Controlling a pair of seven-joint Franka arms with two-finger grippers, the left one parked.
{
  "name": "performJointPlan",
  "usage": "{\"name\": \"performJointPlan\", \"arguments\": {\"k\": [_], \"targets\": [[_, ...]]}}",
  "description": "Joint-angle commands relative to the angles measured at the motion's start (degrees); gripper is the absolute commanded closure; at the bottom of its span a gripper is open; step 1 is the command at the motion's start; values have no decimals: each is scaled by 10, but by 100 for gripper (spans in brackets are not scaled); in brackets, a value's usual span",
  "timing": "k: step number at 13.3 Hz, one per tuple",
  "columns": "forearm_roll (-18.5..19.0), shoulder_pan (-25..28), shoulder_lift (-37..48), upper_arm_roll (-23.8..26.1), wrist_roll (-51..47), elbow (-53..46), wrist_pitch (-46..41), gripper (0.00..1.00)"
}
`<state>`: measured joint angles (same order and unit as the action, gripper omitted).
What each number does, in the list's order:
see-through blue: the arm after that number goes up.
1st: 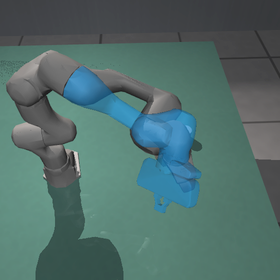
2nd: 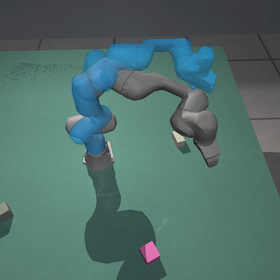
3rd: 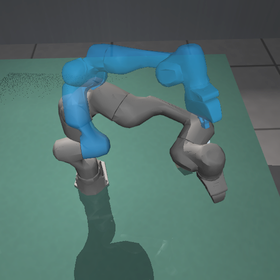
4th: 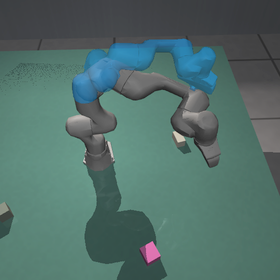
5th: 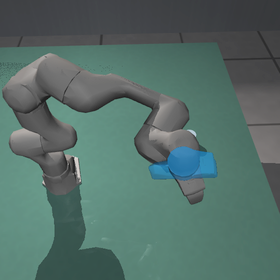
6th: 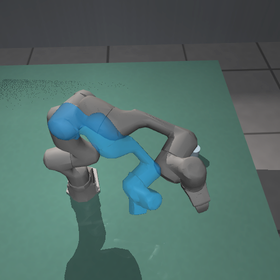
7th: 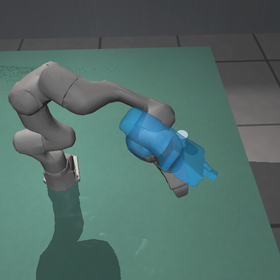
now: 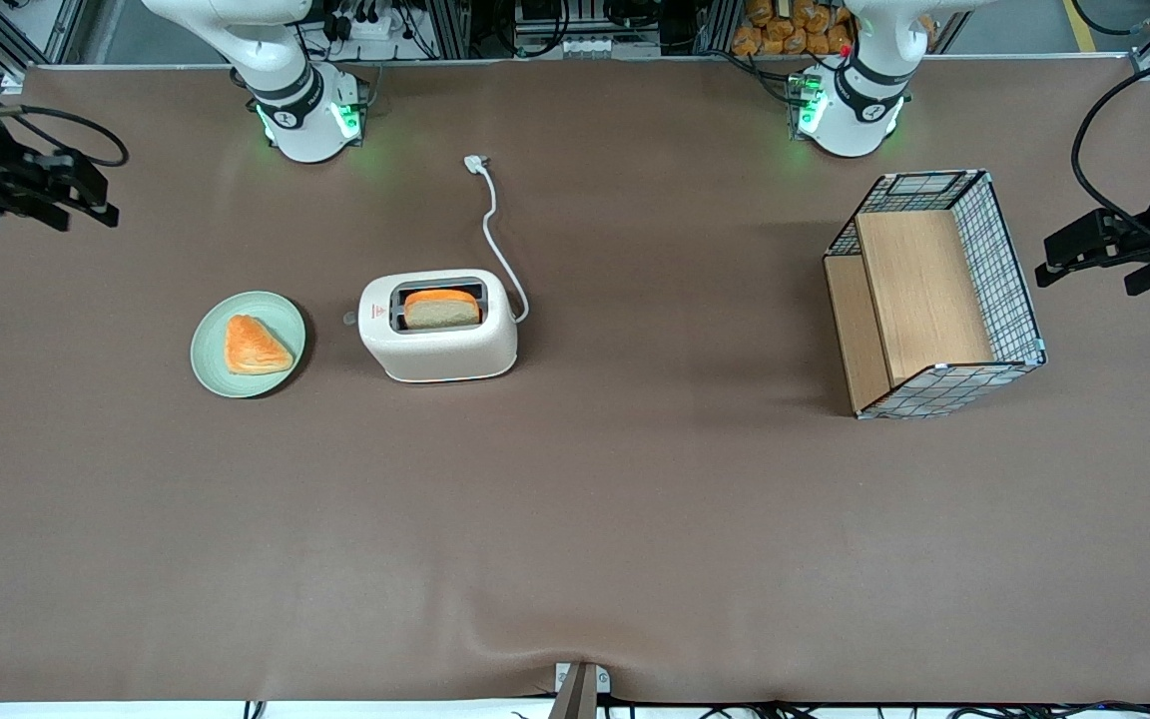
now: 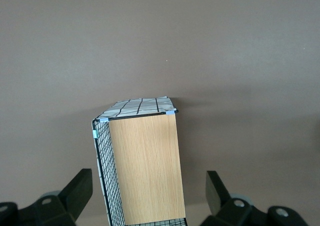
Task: Press toaster button with right arm
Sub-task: 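Move the right gripper over the plate to the toaster's side lever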
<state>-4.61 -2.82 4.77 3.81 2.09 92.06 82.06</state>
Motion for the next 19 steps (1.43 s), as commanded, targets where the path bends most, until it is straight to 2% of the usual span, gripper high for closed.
{"name": "performJointPlan", "arguments": {"k": [1,6,12,14,17,19], "targets": [[-15,12,16,3,-2,38,18,90],[-55,26,24,3,-2,104,66,100],[-92,60,42,3,-3,204,149,100],[-92,77,52,3,-4,253,201,100],[-98,82,52,3,-7,281,235,100],[-139,81,52,3,-6,308,260,100]]}}
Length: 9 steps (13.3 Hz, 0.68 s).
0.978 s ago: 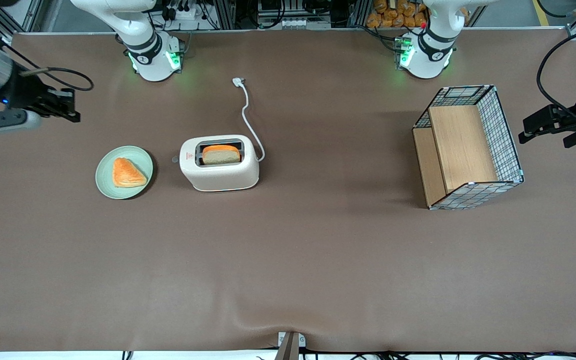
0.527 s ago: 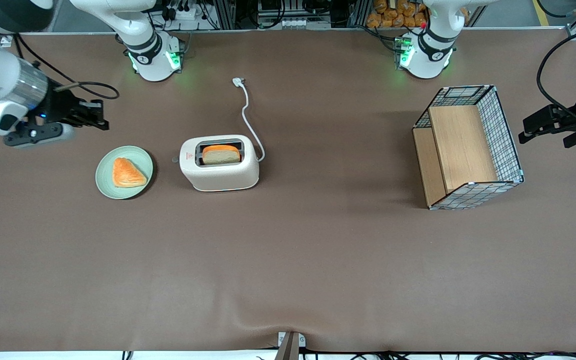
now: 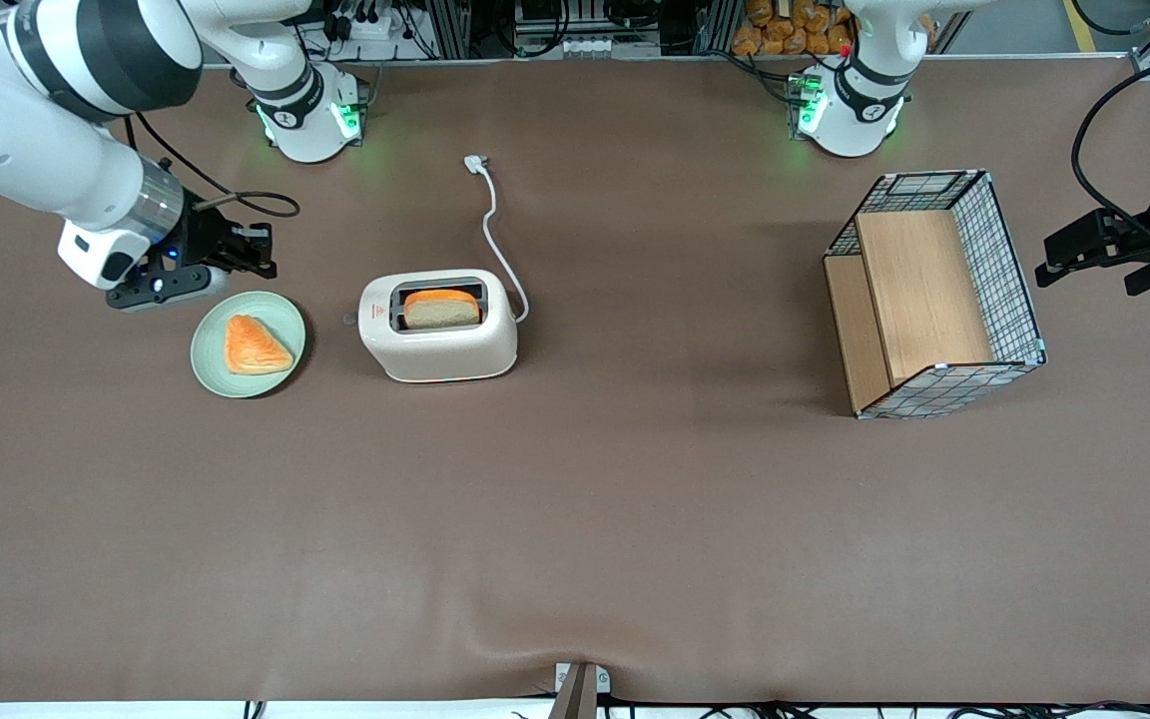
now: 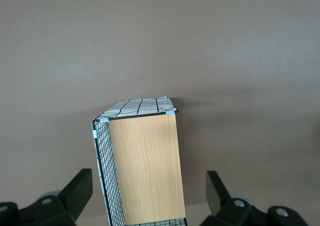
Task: Press toaster button with right arm
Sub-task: 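Move the right gripper over the plate to the toaster's side lever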
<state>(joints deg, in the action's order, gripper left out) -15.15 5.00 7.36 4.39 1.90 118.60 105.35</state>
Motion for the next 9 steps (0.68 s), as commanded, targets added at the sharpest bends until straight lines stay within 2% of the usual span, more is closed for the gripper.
{"name": "performJointPlan", "arguments": {"k": [1,2,9], "targets": [[-41,3,25,-3,-4,51,41,100],[-44,3,23,-3,-4,60,50,100],[-136,-2,9,-3,32,119,124,100]]}}
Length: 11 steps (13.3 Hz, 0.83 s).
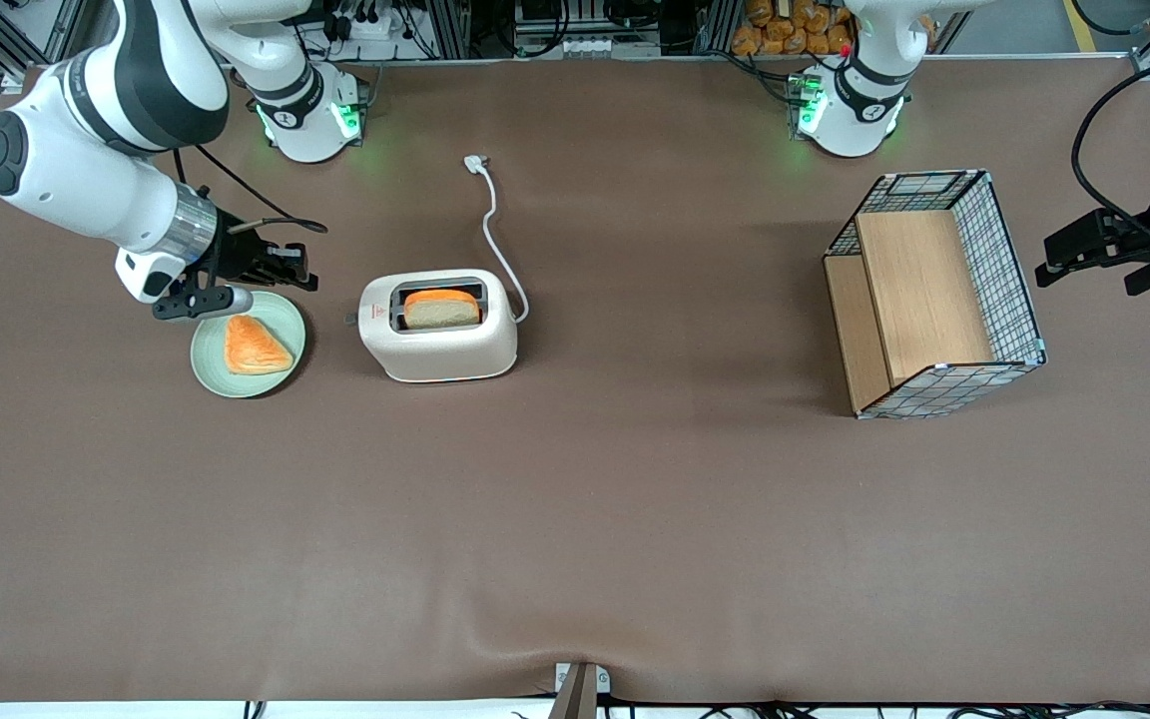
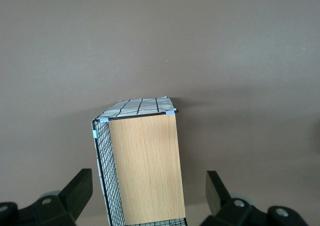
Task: Press toaster button with right arm
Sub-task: 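Move the right gripper over the plate to the toaster's side lever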
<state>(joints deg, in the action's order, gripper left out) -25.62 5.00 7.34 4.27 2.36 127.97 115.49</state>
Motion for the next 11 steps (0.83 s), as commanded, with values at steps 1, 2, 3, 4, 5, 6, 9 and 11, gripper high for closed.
{"name": "performJointPlan", "arguments": {"k": [1,2,3,4,5,6,9,11], "targets": [[-47,-2,8,-2,44,41,41,100],[-64,-2,6,-2,60,53,58,100],[-79,-3,1,-3,77,61,66,100],[-95,-10,-4,-3,97,65,68,100],[-104,-16,-11,-3,112,65,68,100],[-108,-19,-18,-3,116,65,69,100],[-115,-14,-50,-3,117,65,103,100],[-133,-15,-63,-3,134,65,109,100]]}}
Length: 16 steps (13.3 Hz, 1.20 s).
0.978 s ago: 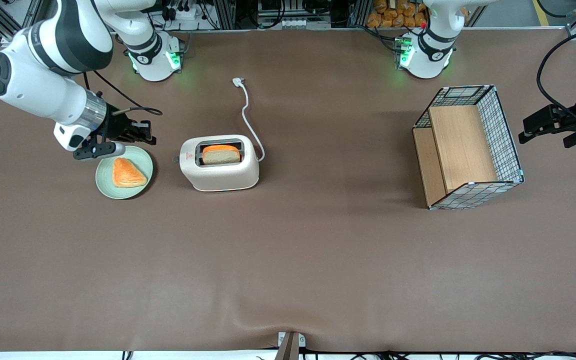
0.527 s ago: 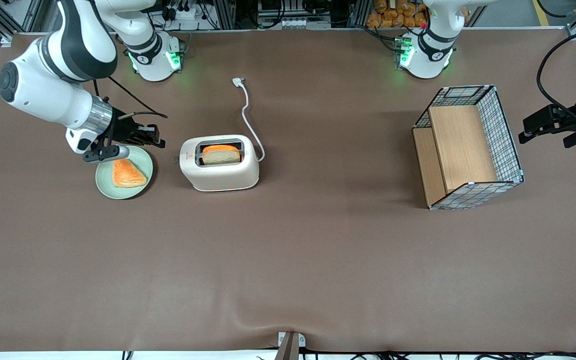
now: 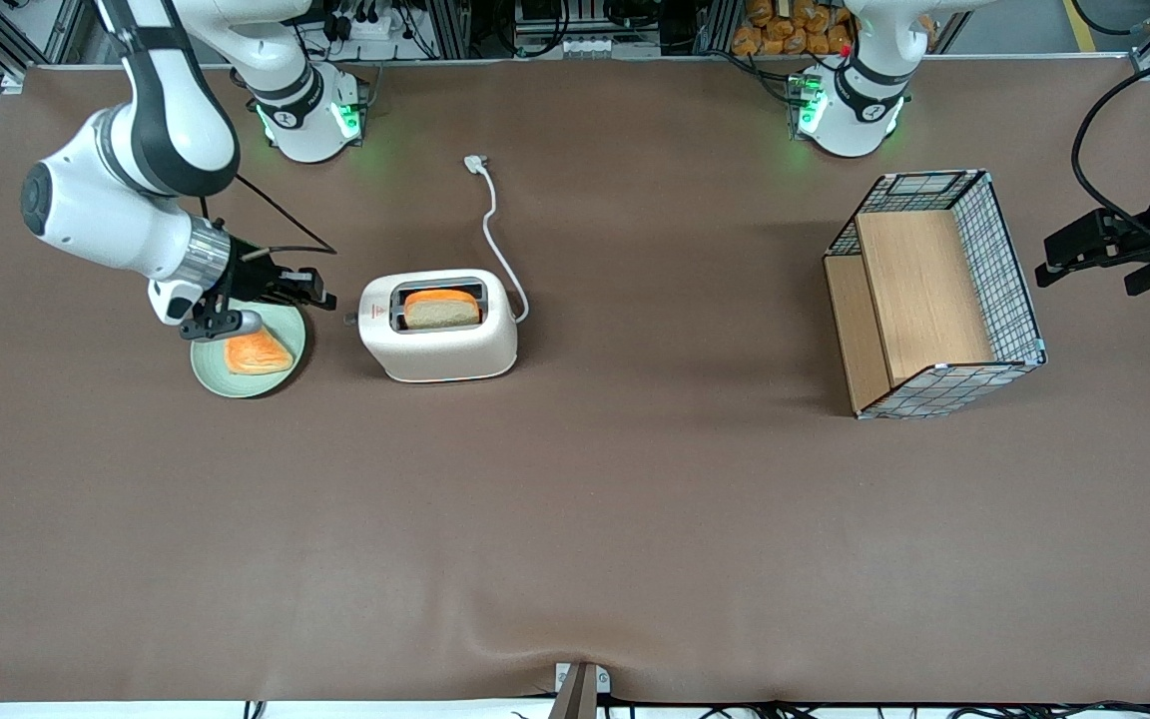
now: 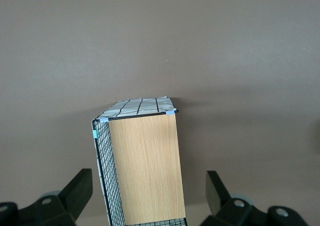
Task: Press toaster button with right arm
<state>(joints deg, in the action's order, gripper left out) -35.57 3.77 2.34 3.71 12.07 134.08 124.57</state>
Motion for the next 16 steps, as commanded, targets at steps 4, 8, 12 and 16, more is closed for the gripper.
{"name": "performJointPlan", "arguments": {"k": [4,8,12,16], "targets": [[-66,-7,-34,2,68,2,19,100],[-67,-7,-56,2,76,1,36,100],[-67,-7,-68,2,78,1,37,100],[-67,-7,-77,2,79,0,37,100]]}}
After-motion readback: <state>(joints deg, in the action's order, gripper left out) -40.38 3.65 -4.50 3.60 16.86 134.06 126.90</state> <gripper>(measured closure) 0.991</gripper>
